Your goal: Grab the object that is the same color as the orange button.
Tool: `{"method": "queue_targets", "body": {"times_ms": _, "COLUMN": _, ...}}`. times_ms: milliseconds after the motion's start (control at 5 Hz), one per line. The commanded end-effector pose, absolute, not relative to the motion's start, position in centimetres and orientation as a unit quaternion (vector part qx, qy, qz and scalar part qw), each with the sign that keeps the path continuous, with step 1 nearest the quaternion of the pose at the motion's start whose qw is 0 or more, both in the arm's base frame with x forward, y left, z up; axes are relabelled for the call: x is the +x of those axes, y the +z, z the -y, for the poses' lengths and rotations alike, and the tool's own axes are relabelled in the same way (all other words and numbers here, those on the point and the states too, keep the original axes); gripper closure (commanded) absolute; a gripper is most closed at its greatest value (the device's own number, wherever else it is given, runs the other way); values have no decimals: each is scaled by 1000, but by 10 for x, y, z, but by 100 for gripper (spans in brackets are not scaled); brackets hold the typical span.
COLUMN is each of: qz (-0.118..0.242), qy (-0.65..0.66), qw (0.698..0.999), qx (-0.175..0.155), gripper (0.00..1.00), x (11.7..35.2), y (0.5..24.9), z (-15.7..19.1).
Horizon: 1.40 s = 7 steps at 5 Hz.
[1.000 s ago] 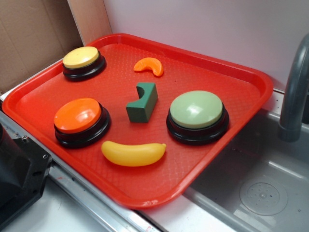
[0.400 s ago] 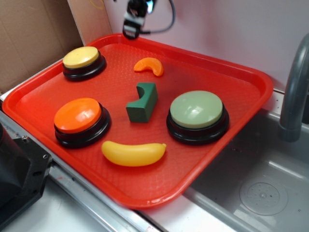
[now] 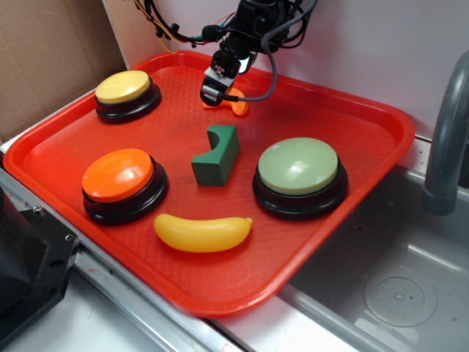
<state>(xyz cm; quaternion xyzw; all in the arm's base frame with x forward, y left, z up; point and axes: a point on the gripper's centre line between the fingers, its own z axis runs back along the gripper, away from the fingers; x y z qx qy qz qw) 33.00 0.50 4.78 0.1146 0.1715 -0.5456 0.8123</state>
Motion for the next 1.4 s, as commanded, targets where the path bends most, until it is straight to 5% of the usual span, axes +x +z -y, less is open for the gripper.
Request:
{"method": "queue_targets", "body": {"times_ms": 0, "qz": -155, "qy": -520, "qw": 832, "qx": 116, "gripper": 0, "x": 332, "y": 32, "z": -17}}
{"method": "queue_targets", "body": {"times_ms": 200, "qz": -161, "qy": -498, "qw": 844, "qx": 116, "gripper": 0, "x": 331, "y": 26, "z": -32}}
{"method": "queue_targets", "body": {"times_ms": 400, "qz": -146, "qy": -480, "qw": 859, "qx": 102, "gripper": 100, "x": 329, "y": 21, "z": -38}}
{"method": "queue_targets", "body": {"times_ms": 800, "qz": -111, "qy": -459, "qw": 878, "qx": 74, "gripper": 100, "x": 332, "y": 21, "z": -26}}
{"method": "queue_targets", "body": {"times_ms": 1000, "qz": -91, "qy": -348, "qw": 932, "qx": 47, "gripper": 100, "x": 326, "y": 35, "z": -16}}
{"method": "queue_targets", "body": {"times_ms": 1200, "qz": -55, "qy": -220, "qw": 970, "qx": 90, "gripper": 100, "x": 324, "y": 77, "z": 3}}
